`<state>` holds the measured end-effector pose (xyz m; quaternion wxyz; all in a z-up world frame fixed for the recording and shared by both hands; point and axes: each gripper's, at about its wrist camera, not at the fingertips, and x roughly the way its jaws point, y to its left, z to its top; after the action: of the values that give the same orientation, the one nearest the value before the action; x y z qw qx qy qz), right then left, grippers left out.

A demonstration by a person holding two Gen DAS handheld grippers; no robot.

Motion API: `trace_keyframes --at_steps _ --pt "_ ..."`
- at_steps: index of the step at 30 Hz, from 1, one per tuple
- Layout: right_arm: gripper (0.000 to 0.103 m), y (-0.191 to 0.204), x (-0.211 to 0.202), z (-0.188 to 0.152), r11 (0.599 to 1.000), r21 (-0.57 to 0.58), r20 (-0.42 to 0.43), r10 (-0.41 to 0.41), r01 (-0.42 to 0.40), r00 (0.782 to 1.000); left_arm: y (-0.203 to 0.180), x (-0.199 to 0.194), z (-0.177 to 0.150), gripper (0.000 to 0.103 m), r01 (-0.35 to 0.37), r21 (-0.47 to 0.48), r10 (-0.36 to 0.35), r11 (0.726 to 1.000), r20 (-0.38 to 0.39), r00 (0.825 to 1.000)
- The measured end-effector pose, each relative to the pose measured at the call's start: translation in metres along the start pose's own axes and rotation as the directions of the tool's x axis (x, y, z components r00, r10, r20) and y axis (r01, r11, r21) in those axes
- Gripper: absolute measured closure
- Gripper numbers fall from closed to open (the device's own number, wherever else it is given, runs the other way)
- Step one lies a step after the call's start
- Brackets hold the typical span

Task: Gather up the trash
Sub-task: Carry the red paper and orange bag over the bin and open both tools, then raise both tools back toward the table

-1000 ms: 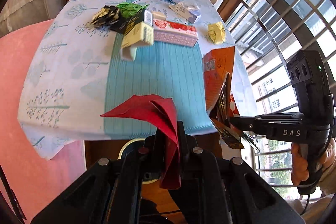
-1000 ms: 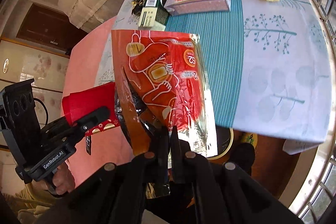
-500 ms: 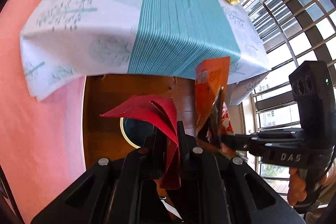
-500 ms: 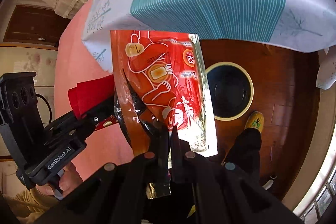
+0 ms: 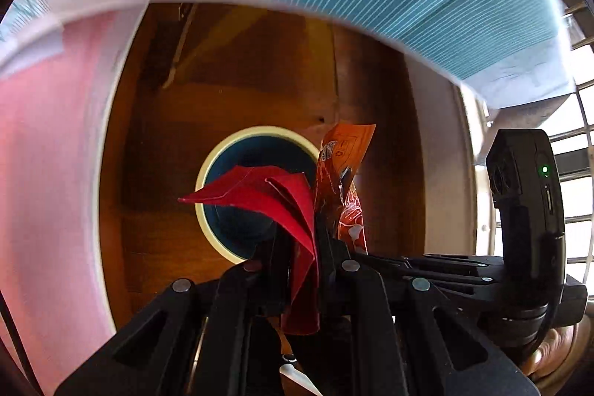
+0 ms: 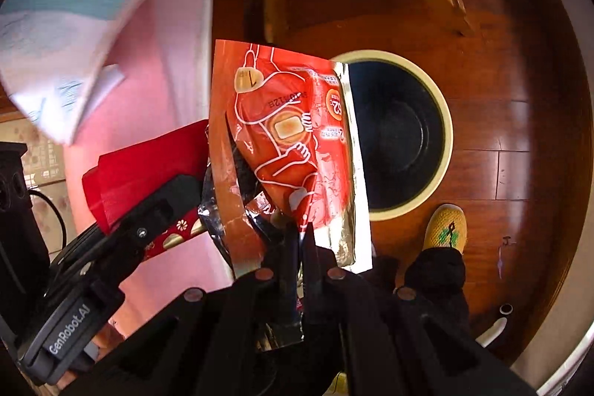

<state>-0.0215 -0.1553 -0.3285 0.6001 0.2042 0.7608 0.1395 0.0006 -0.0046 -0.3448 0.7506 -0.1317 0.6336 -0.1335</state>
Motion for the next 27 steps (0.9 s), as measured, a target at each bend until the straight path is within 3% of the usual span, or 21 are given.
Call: trace_keyframes --at_steps 9,11,12,13,14,16,17,23,27 --pt "0.097 -0.08 0.076 0.04 0.997 0.073 0.023 -0.024 0.022 0.999 0.015 0.108 -0.006 0.087 -0.066 0.02 0.067 0.998 -0.059 0.996" --pt "0.086 -0.086 0.088 0.046 0.996 0.05 0.031 -0.078 0.077 0.996 0.015 0.124 -0.009 0.07 -0.104 0.031 0.106 0.994 -0.065 0.992" --pt "0.074 -0.086 0.092 0.047 0.995 0.037 0.035 -0.096 0.095 0.995 0.017 0.129 -0.009 0.064 -0.122 0.03 0.124 0.992 -0.07 0.99" --pt "0.065 -0.086 0.097 0.049 0.994 0.02 0.039 -0.111 0.11 0.993 0.019 0.136 -0.01 0.045 -0.138 0.029 0.14 0.99 -0.085 0.986" --pt "0.062 -0.084 0.098 0.049 0.991 0.005 0.047 -0.131 0.131 0.99 0.021 0.139 -0.01 0.034 -0.149 0.026 0.151 0.988 -0.092 0.984" --pt "0.048 -0.081 0.099 0.053 0.985 -0.011 0.061 -0.173 0.174 0.983 0.027 0.139 -0.012 0.024 -0.176 0.018 0.177 0.984 -0.065 0.982" --pt "0.046 -0.079 0.097 0.054 0.982 -0.016 0.066 -0.184 0.186 0.981 0.028 0.137 -0.014 0.017 -0.181 0.015 0.181 0.983 -0.055 0.982" --pt "0.046 -0.057 0.075 0.047 0.963 -0.092 0.12 -0.243 0.255 0.962 0.029 0.094 -0.018 0.007 -0.186 -0.024 0.186 0.982 0.03 0.982" --pt "0.046 -0.035 0.036 0.03 0.946 -0.123 0.166 -0.278 0.299 0.946 0.022 0.052 -0.009 0.007 -0.204 -0.051 0.207 0.978 0.059 0.976"
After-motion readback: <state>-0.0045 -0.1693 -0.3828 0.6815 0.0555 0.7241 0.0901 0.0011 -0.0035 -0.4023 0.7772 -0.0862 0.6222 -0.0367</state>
